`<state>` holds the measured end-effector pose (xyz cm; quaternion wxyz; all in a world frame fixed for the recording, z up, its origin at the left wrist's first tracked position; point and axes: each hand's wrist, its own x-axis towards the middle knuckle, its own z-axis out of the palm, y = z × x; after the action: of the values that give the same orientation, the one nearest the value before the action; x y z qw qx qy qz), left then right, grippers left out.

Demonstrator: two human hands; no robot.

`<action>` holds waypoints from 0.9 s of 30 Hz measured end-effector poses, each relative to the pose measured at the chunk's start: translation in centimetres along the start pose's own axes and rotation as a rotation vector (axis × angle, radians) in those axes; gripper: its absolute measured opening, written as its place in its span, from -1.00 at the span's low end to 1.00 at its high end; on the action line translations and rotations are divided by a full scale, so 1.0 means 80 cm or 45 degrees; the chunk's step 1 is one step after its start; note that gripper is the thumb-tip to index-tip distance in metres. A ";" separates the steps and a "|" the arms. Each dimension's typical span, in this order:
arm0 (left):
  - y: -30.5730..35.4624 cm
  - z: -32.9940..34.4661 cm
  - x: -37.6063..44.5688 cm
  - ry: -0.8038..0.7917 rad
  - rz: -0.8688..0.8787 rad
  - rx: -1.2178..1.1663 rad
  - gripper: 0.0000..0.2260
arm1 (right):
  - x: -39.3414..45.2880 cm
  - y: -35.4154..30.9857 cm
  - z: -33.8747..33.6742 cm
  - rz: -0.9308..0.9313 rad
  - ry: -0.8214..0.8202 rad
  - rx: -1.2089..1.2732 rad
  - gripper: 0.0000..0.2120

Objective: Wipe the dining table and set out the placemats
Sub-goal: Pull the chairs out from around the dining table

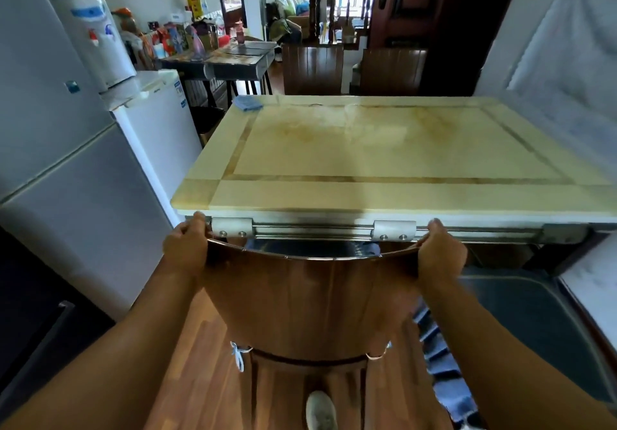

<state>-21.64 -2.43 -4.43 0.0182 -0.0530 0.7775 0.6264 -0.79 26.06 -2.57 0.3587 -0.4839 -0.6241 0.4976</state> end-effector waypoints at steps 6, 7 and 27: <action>0.043 0.064 0.063 0.338 -0.115 -0.150 -0.67 | 0.074 -0.017 0.066 0.174 0.067 0.346 -0.60; 0.050 0.072 0.078 0.357 -0.099 -0.149 -0.66 | 0.086 -0.024 0.081 0.237 0.083 0.425 -0.58; 0.028 0.133 0.290 0.338 -0.120 -0.256 -0.58 | 0.196 -0.033 0.274 0.257 0.131 0.650 -0.55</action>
<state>-45.37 7.04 -6.74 -0.0608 -0.1731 0.7032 0.6869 -26.11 35.05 -5.94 0.4487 -0.4624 -0.4081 0.6468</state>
